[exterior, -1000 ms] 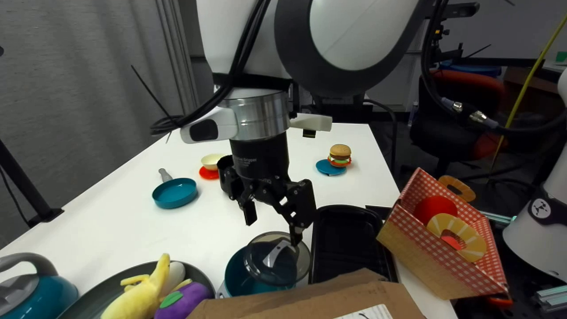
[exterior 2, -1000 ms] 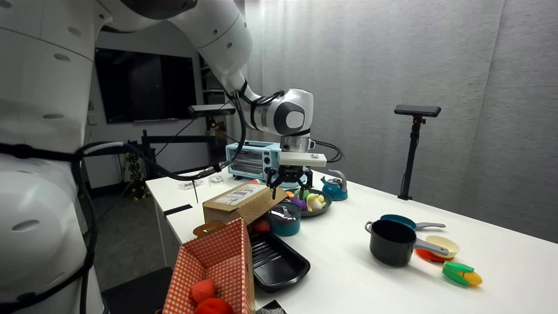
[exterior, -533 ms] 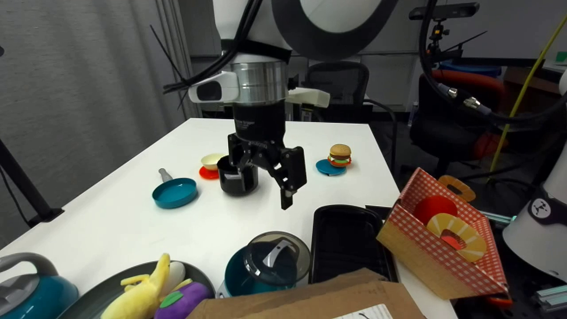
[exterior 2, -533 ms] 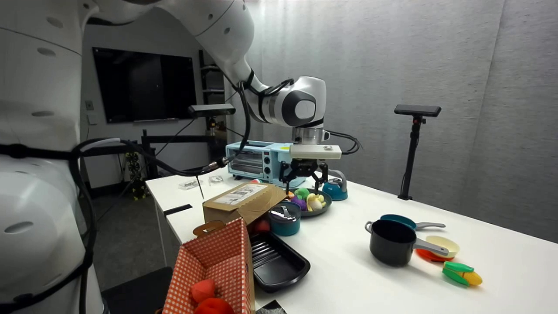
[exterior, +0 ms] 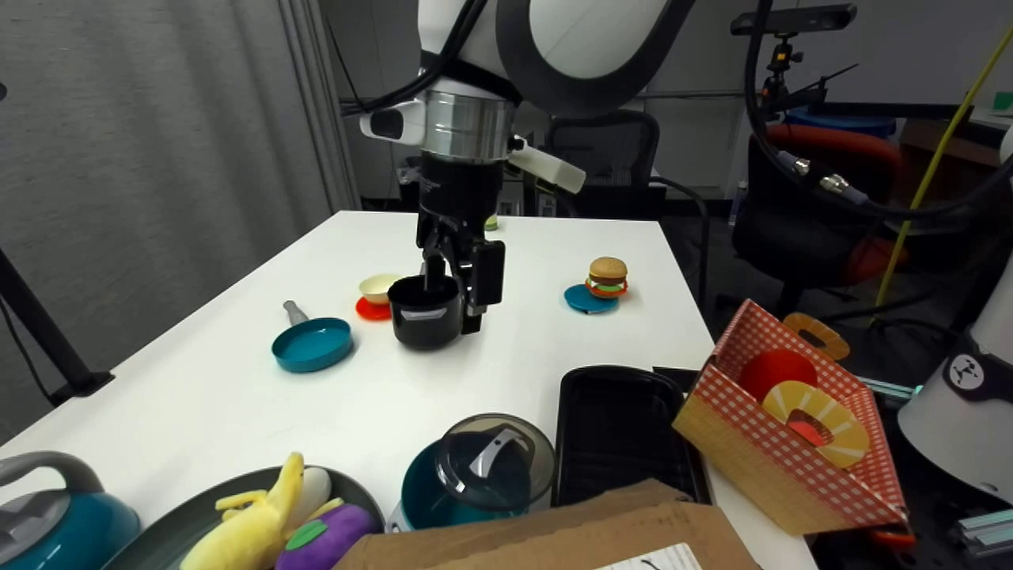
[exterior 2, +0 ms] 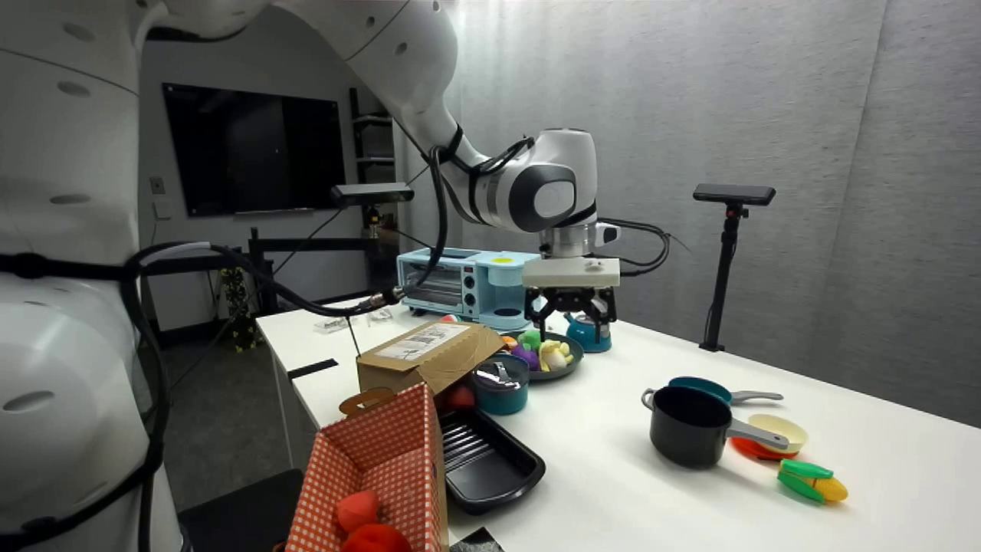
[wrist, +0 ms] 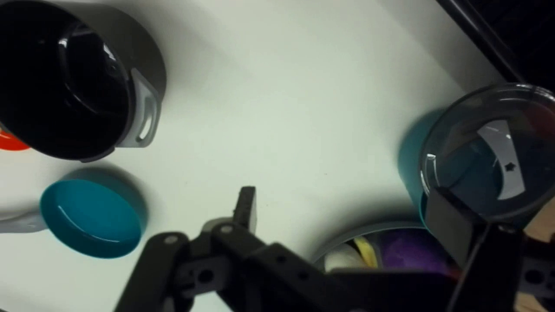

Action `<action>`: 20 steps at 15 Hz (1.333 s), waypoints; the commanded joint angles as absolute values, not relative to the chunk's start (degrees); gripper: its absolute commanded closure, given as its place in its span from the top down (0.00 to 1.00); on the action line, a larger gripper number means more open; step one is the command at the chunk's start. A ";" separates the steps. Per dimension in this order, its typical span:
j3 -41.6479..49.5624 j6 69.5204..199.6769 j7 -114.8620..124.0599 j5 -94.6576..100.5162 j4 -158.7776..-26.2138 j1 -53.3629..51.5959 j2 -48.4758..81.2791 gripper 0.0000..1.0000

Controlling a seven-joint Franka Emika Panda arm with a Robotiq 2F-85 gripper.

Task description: Transfer the lid from the black pot to the green pot

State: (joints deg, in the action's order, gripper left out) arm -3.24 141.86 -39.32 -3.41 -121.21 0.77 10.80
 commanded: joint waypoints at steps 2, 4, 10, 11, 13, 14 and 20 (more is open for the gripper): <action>-2.24 148.42 -29.54 -1.84 -125.34 0.88 8.76 1.00; -1.94 148.68 -26.16 -0.54 -126.18 0.85 7.92 1.00; -1.07 144.07 -18.81 2.54 -127.87 0.67 3.64 0.99; -0.95 143.04 -17.84 2.90 -128.08 0.63 2.88 0.99; -0.70 140.45 -15.91 3.63 -128.30 0.58 1.19 0.97; -0.64 138.24 -15.18 3.81 -128.00 0.58 0.46 0.98; -0.40 126.12 -12.85 3.68 -126.93 0.60 -3.57 0.99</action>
